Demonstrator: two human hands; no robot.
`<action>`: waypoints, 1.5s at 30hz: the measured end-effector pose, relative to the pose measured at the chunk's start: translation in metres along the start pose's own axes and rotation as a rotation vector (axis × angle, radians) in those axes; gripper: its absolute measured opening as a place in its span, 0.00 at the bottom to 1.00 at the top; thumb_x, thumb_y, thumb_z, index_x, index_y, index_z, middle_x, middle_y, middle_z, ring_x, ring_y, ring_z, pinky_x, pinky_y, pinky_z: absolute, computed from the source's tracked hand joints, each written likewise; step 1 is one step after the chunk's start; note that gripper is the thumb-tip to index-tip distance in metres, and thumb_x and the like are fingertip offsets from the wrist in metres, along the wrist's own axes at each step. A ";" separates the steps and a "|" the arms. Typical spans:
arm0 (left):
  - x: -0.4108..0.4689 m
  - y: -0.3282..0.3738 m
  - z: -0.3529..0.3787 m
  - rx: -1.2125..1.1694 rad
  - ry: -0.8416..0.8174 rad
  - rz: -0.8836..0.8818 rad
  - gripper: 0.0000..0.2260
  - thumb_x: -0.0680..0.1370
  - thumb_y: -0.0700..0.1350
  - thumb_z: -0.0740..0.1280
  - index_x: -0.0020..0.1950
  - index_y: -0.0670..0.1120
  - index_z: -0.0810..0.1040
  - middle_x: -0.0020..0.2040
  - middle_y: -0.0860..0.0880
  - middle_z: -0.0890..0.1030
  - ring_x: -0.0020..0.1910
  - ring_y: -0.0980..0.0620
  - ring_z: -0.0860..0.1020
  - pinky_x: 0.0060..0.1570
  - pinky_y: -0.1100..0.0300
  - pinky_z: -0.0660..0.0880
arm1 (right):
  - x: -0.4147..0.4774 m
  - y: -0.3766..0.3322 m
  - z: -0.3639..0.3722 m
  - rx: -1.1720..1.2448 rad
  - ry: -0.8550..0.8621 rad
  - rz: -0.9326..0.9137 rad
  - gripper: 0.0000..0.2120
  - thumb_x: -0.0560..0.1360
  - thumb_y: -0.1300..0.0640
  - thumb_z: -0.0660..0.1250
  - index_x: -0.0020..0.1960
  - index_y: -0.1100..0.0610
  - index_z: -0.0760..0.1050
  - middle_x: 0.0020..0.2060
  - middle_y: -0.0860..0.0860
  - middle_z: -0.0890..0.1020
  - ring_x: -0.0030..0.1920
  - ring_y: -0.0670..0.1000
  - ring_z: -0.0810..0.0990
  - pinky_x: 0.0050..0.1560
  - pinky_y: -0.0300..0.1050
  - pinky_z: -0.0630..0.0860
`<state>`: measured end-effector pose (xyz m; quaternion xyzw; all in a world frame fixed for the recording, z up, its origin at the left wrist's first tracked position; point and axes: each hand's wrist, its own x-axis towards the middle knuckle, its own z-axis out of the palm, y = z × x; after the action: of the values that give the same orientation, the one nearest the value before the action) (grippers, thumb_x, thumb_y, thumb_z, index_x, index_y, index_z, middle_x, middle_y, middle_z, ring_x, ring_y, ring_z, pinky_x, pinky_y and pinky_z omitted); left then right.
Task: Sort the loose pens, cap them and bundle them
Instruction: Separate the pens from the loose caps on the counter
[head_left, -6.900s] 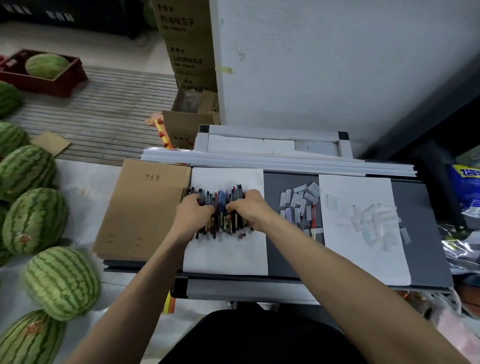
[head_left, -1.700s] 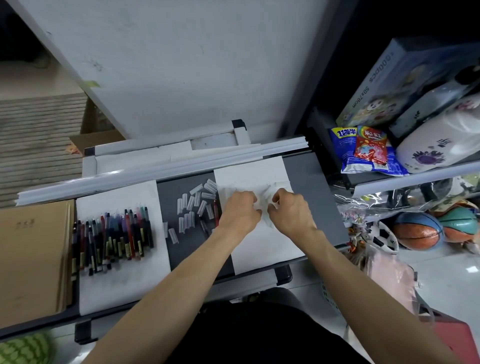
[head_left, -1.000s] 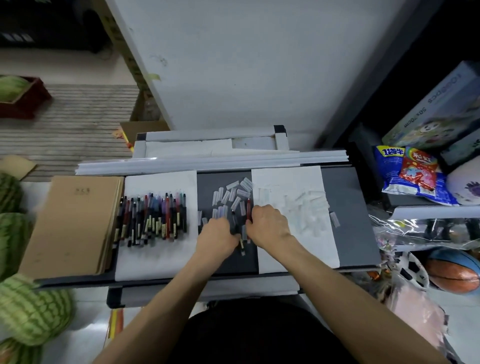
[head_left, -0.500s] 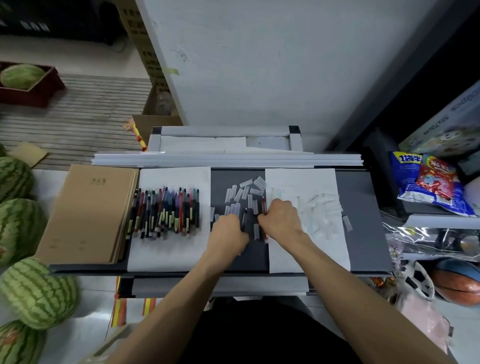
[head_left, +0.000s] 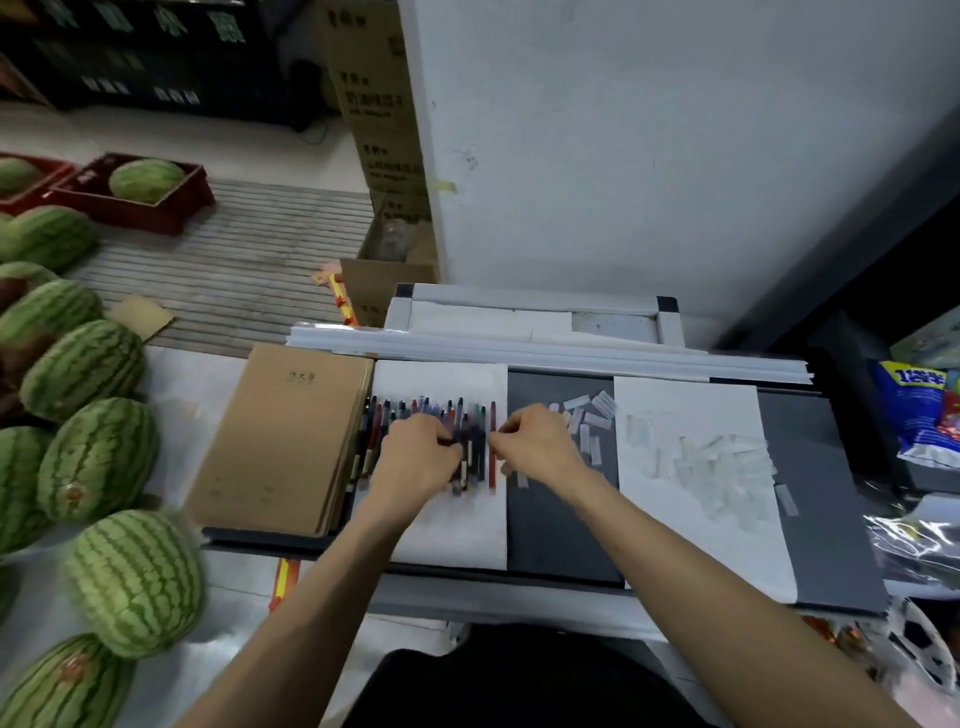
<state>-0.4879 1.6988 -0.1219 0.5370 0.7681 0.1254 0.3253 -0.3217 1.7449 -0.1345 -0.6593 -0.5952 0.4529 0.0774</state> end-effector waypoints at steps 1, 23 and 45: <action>0.003 -0.008 -0.007 0.001 0.017 -0.021 0.15 0.76 0.44 0.72 0.30 0.43 0.79 0.27 0.50 0.79 0.26 0.56 0.77 0.27 0.64 0.69 | 0.002 -0.009 0.006 0.008 -0.016 0.007 0.11 0.71 0.57 0.68 0.40 0.65 0.83 0.31 0.55 0.86 0.33 0.52 0.87 0.42 0.49 0.86; 0.016 -0.059 -0.027 0.064 0.005 -0.015 0.07 0.78 0.48 0.72 0.42 0.46 0.81 0.40 0.46 0.84 0.38 0.46 0.82 0.42 0.49 0.83 | -0.002 -0.029 0.054 -0.190 0.010 -0.068 0.09 0.70 0.62 0.62 0.35 0.63 0.78 0.30 0.55 0.82 0.31 0.56 0.78 0.33 0.47 0.77; 0.000 0.050 0.086 0.395 -0.213 0.259 0.24 0.75 0.46 0.76 0.67 0.48 0.72 0.65 0.44 0.68 0.55 0.39 0.80 0.49 0.48 0.79 | -0.043 0.121 -0.033 -0.439 0.162 -0.017 0.22 0.79 0.54 0.67 0.71 0.56 0.67 0.64 0.57 0.73 0.57 0.62 0.81 0.51 0.54 0.78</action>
<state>-0.3960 1.7052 -0.1598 0.6943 0.6640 -0.0435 0.2743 -0.2075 1.6884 -0.1717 -0.6895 -0.6768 0.2574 -0.0164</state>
